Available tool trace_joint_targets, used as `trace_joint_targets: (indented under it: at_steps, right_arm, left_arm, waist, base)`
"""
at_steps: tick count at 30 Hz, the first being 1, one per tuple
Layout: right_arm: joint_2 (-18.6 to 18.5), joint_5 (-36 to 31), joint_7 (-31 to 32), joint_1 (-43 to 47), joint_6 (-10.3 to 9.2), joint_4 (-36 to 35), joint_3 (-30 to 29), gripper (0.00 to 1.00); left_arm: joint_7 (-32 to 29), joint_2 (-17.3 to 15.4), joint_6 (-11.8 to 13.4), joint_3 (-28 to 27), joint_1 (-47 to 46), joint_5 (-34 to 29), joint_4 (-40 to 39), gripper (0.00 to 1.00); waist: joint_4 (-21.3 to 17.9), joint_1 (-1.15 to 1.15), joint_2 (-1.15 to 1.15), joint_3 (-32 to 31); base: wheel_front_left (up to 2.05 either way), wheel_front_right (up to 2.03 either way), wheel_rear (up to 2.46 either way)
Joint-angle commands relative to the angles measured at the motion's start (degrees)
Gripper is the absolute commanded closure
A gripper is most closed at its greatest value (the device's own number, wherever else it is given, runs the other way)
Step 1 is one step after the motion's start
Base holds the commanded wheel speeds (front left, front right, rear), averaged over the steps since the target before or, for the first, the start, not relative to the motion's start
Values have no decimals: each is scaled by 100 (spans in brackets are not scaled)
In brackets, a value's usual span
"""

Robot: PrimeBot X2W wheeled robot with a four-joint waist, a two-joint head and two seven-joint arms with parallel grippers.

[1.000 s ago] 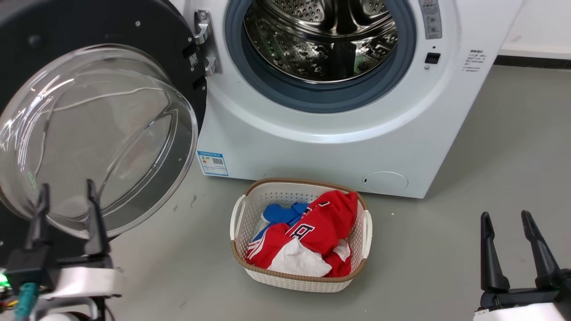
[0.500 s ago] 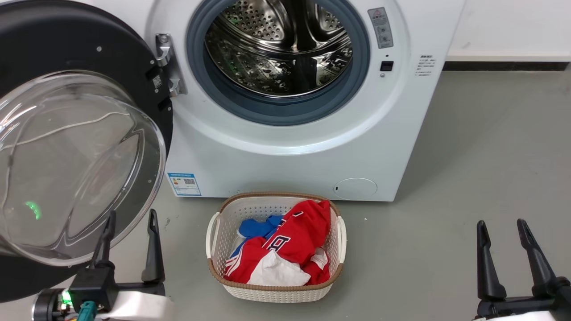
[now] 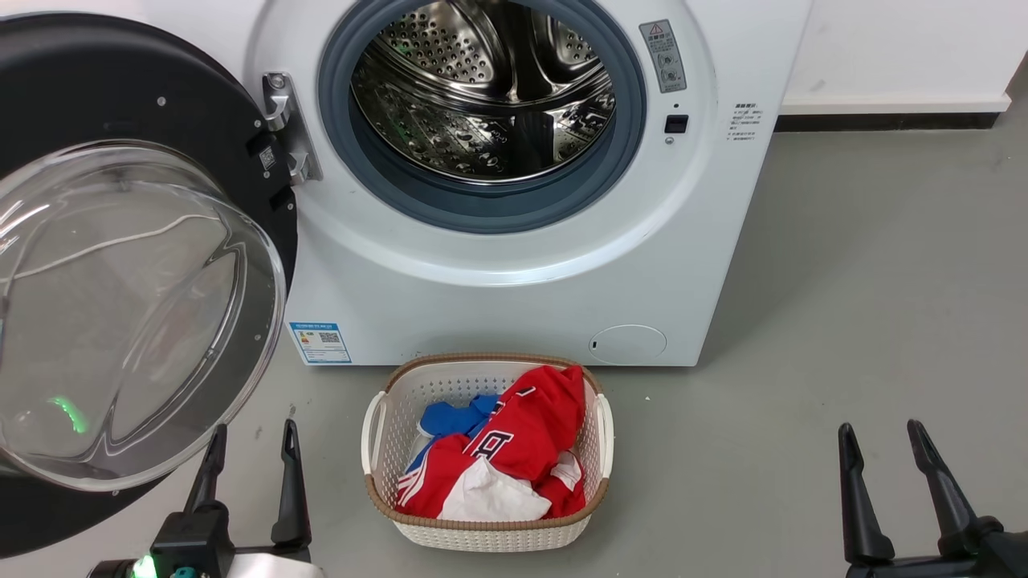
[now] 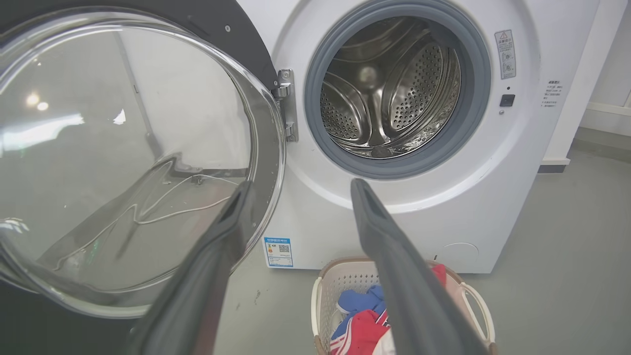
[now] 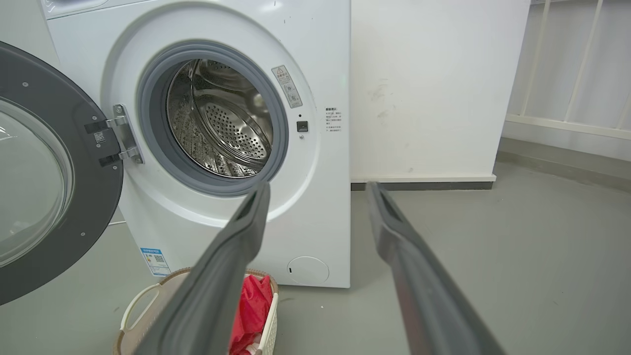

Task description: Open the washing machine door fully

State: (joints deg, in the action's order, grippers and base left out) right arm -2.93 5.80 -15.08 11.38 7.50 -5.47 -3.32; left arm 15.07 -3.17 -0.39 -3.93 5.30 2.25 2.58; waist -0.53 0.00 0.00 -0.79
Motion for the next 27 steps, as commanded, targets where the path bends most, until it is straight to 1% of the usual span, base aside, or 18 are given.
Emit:
trace_joint_targets:
  at_steps: [1, 13, 14, 18, 27]
  right_arm:
    - [10, 37, -12, 65, -1, 32, 6, 0]
    - [10, 87, -12, 79, -1, 97, -2, 0]
    - [0, 53, 0, 31, 0, 91, 3, 100]
    - [1, 126, 15, 46, 0, 277, 28, 100]
    - [-74, 1271, 209, -178, 0, 469, 73, 100]
  left_arm:
    - [15, 5, 33, -1, 62, -24, 30, 0]
    - [15, 14, 90, 141, 136, -58, 132, 0]
    - [-1, 14, 71, 137, 73, -42, 134, 100]
    - [-61, 34, 54, 120, 100, 30, 366, 100]
    - [-351, 33, -41, 45, -84, 1140, 486, 100]
  waist:
    - [18, 0, 0, -7]
    - [74, 0, 0, -14]
    - [73, 0, 0, -14]
    - [74, 0, 0, -14]
    - [73, 0, 0, -6]
  base:
    - [0, 0, 0]
    - [0, 0, 0]
    - [0, 0, 0]
    - [0, 0, 0]
    - [0, 0, 0]
